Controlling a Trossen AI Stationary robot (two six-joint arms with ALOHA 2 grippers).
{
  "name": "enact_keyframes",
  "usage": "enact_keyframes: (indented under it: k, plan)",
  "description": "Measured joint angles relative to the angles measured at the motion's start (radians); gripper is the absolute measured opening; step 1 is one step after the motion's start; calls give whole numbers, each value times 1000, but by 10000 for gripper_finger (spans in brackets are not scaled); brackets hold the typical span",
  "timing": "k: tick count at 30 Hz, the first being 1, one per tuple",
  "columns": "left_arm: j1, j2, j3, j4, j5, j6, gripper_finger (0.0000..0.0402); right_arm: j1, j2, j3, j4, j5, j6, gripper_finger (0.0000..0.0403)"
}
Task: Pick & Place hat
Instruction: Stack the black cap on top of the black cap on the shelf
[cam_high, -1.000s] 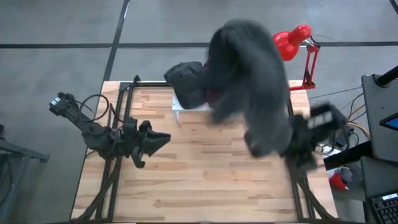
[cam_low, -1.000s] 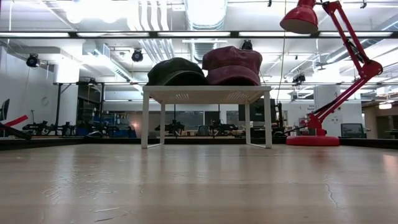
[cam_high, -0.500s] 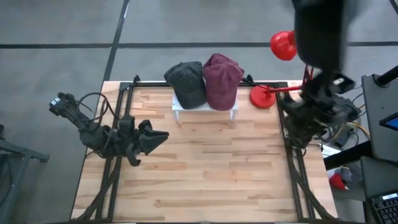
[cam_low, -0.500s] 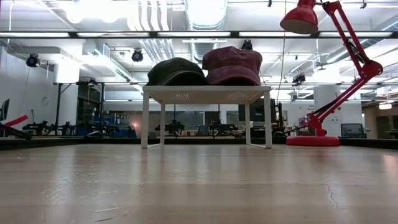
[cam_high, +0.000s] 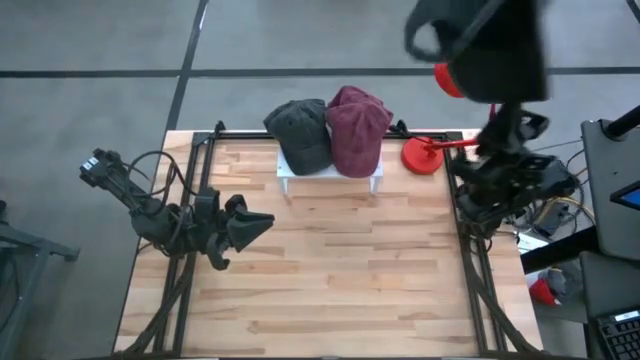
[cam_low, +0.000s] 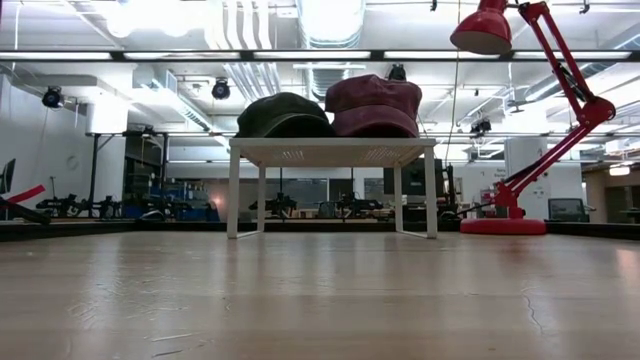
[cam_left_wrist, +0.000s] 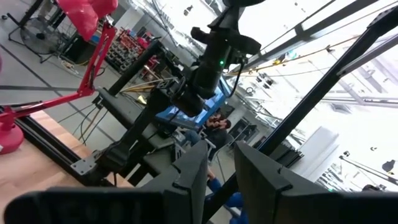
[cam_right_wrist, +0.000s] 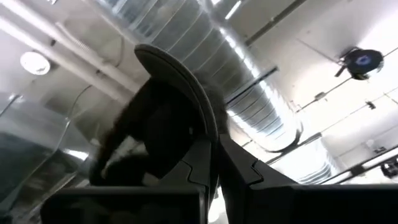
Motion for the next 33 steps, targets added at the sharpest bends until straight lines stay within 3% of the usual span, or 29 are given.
enact_keyframes:
  k: [7,12,17,22,28,33]
  plan:
    - [0,0,19,74,15,39,96,0,11,-3,-16,3,53,13]
    - [0,3,117,221,85,242,96,-1,25,-11,-93,12,78,13]
    - [2,52,305,207,77,509,96,0,45,-13,-228,12,160,13]
    - [18,173,597,-48,-1,751,96,-1,89,-13,-256,13,236,13]
    - [87,345,975,-354,-93,859,96,0,125,-14,-252,6,322,13]
    - [163,476,1201,-524,-202,898,96,0,127,-14,-255,-44,391,13]
